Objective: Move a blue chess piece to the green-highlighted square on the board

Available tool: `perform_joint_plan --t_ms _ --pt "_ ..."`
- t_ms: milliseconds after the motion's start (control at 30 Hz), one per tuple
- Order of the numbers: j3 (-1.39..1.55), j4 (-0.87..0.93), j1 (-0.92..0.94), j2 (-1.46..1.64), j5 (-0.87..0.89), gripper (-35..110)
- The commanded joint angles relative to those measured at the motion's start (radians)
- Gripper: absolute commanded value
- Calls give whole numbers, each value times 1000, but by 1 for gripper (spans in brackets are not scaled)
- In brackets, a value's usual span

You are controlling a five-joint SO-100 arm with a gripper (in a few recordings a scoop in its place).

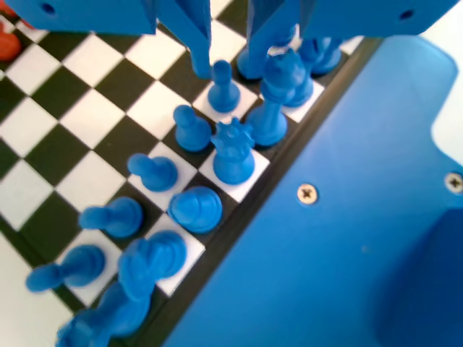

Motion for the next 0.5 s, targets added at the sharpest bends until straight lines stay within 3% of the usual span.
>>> perform_joint_plan --t_ms 0,467 --pt "-54 -8 14 -3 -14 8" --pt "-64 -60 2 -69 -11 8"
